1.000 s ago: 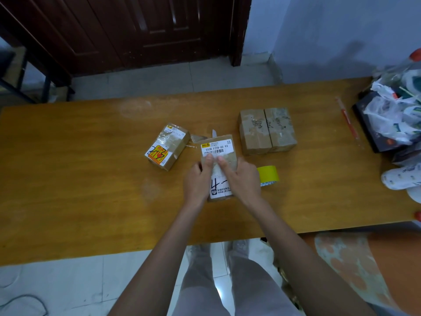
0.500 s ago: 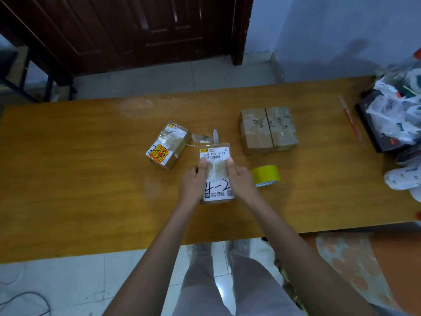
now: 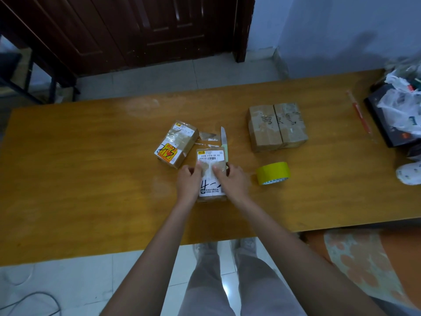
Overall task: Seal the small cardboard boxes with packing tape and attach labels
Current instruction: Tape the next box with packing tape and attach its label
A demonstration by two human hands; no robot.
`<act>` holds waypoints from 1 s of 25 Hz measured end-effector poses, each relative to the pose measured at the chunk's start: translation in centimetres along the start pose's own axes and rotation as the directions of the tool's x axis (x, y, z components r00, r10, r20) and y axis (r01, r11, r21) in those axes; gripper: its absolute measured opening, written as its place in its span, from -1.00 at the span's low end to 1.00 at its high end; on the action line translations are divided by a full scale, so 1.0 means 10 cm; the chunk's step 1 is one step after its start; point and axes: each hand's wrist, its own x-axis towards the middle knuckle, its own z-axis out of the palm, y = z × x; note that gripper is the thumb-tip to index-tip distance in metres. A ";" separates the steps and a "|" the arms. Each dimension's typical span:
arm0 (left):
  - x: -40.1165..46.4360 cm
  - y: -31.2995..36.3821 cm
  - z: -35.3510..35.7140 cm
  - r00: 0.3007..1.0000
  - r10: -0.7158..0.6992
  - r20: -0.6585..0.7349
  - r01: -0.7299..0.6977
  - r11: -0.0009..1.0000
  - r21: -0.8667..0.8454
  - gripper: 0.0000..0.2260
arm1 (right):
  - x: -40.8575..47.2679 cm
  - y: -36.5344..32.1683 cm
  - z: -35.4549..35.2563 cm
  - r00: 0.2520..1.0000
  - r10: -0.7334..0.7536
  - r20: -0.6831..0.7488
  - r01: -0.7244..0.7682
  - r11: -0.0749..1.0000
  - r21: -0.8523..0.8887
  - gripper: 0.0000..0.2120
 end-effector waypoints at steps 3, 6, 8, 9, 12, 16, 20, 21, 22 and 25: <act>0.06 -0.08 -0.04 0.999 0.007 0.045 -0.006 1.000 -0.007 -0.83 | 0.03 -0.02 0.08 0.998 0.055 0.043 -0.060 0.991 0.118 -0.61; 0.11 -0.20 -0.10 0.996 -0.002 0.084 0.001 1.000 0.014 -0.94 | 0.04 0.01 0.16 0.995 0.070 0.076 -0.078 0.991 0.106 -0.55; 0.12 -0.25 -0.11 0.995 -0.015 0.103 0.014 1.000 0.007 -0.90 | 0.03 0.04 0.20 0.995 0.069 0.068 -0.074 0.994 0.076 -0.58; 0.13 -0.28 -0.11 0.994 -0.018 0.112 0.018 1.000 0.003 -0.87 | 0.03 0.05 0.22 0.996 0.070 0.059 -0.074 0.995 0.066 -0.60; 0.16 -0.33 -0.10 0.989 -0.033 0.144 0.034 0.999 0.001 -0.76 | 0.02 0.07 0.23 0.996 0.087 0.033 -0.087 0.996 0.026 -0.64; 0.19 -0.33 -0.16 0.989 -0.040 0.144 0.035 0.999 0.035 -0.74 | 0.00 0.02 0.21 0.996 0.085 -0.012 -0.086 0.992 -0.089 -0.50; 0.24 -0.35 -0.31 0.992 -0.047 0.115 0.031 0.989 0.142 -0.75 | -0.05 -0.09 0.28 0.997 0.034 -0.073 -0.054 0.952 -0.300 -0.29; 0.25 -0.35 -0.35 0.993 -0.051 0.105 0.033 0.986 0.166 -0.76 | -0.06 -0.12 0.30 0.996 0.035 -0.080 -0.061 0.938 -0.343 -0.23; 0.25 -0.35 -0.38 0.993 -0.056 0.099 0.036 0.981 0.189 -0.78 | -0.06 -0.14 0.32 0.995 0.038 -0.089 -0.069 0.921 -0.383 -0.19; 0.24 -0.35 -0.43 0.994 -0.062 0.088 0.038 0.970 0.242 -0.85 | -0.06 -0.20 0.39 0.992 0.054 -0.116 -0.105 0.863 -0.495 -0.10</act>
